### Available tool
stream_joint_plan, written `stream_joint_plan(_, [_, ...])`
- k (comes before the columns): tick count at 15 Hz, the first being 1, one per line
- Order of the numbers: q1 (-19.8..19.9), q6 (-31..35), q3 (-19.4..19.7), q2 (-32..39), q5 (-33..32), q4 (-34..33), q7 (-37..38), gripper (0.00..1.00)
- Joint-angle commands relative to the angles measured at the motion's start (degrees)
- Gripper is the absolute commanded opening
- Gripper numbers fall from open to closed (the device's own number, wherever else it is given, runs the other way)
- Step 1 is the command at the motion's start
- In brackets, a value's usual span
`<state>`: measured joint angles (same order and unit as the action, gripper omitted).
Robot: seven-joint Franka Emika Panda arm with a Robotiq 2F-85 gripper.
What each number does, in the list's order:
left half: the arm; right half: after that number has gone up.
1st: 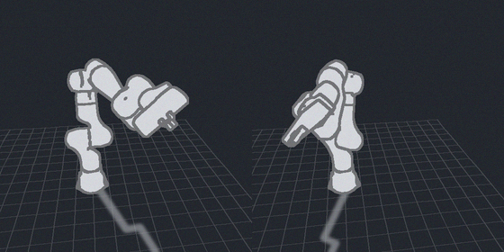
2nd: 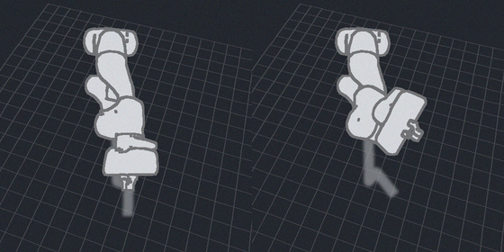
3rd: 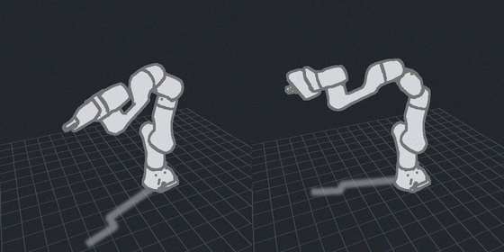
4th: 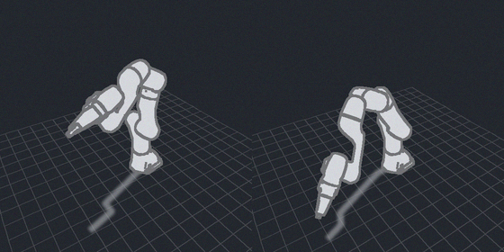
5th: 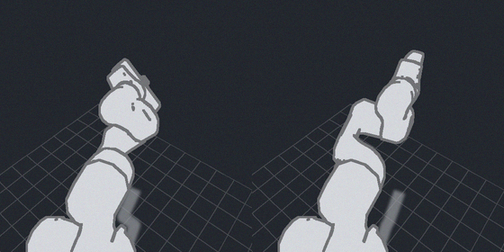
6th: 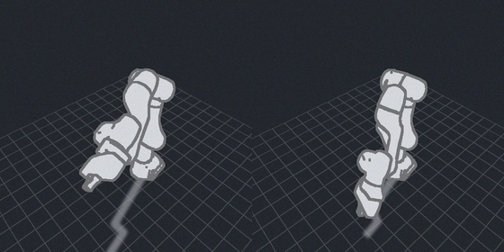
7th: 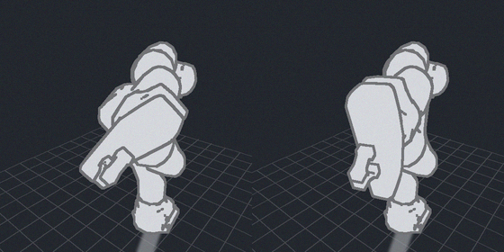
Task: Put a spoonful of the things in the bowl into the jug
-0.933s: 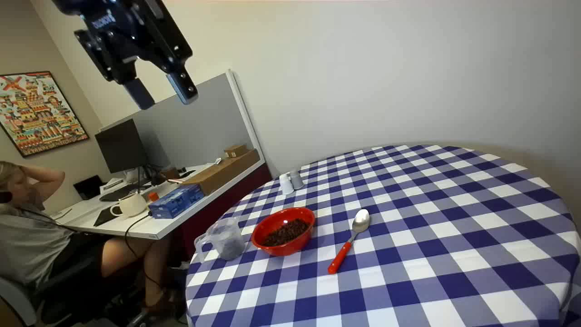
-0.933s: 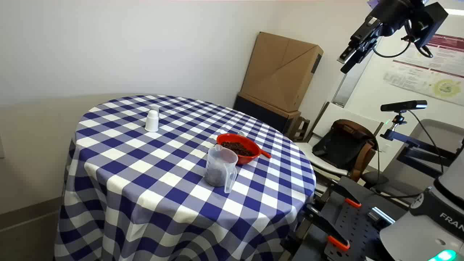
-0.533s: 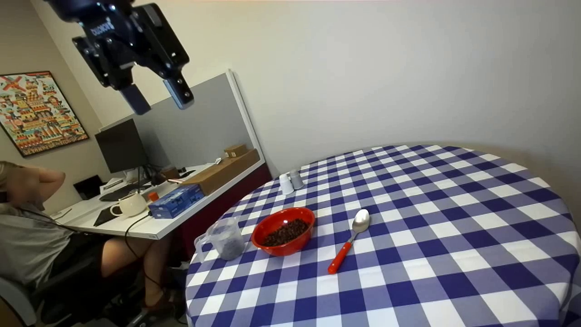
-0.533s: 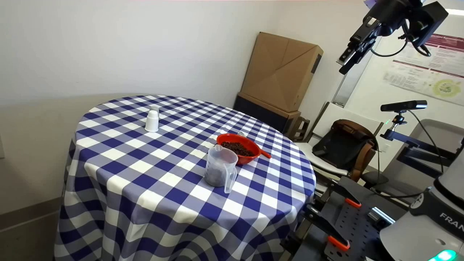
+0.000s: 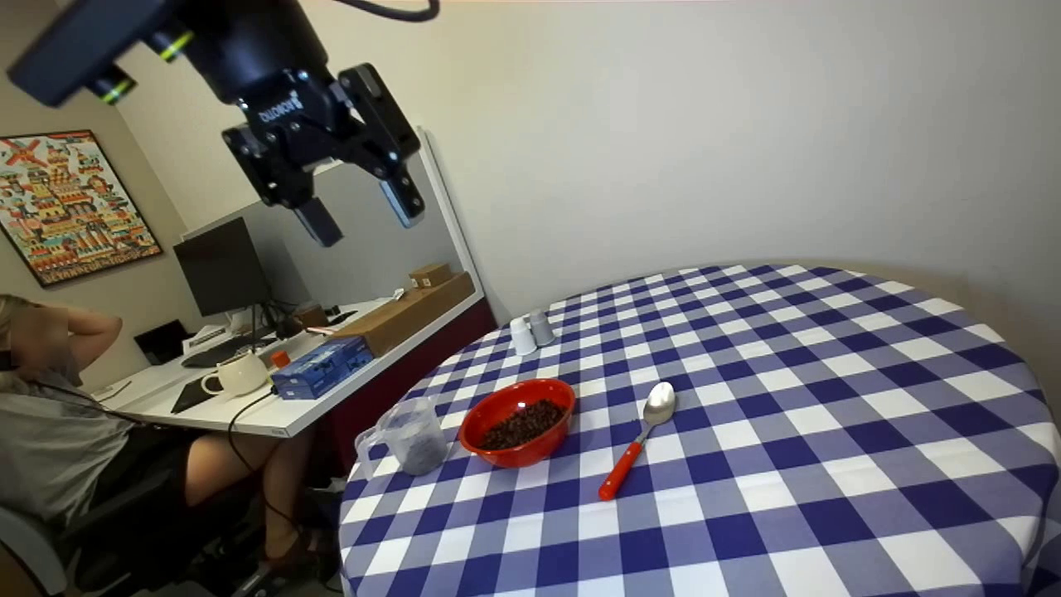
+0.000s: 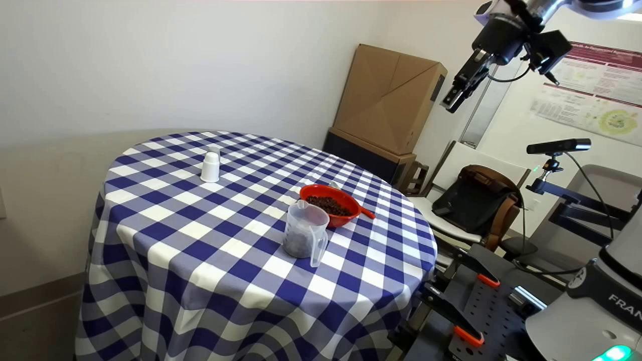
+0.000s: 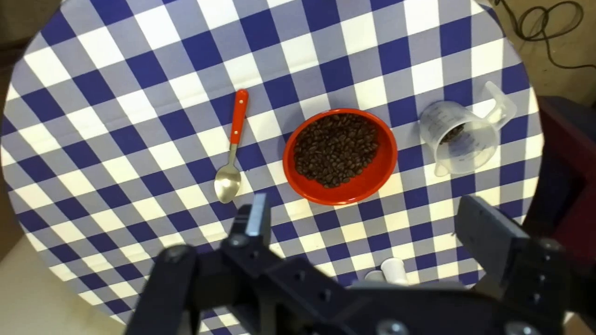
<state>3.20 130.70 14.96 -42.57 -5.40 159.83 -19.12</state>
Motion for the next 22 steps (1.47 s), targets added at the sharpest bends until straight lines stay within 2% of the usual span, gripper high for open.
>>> stream_joint_plan(1, [2.1, 9.7, 1.0, 10.0, -2.1, -0.1, -1.5, 1.00])
stream_joint_plan(5, [3.8, 18.0, 2.3, 21.9, -2.3, -1.5, -2.3, 1.00])
stream_joint_plan(10, [2.6, 23.9, 3.0, 35.8, 1.6, -5.8, -6.2, 1.00])
stream_joint_plan(14, [2.5, 27.6, 0.2, 45.8, 6.6, -10.3, -7.3, 1.00])
stream_joint_plan(17, [4.1, 29.6, -3.3, 52.9, 9.3, -14.6, -6.8, 1.00])
stream_joint_plan(22, [7.4, 30.3, -6.7, 61.9, 7.0, -20.9, -3.6, 1.00])
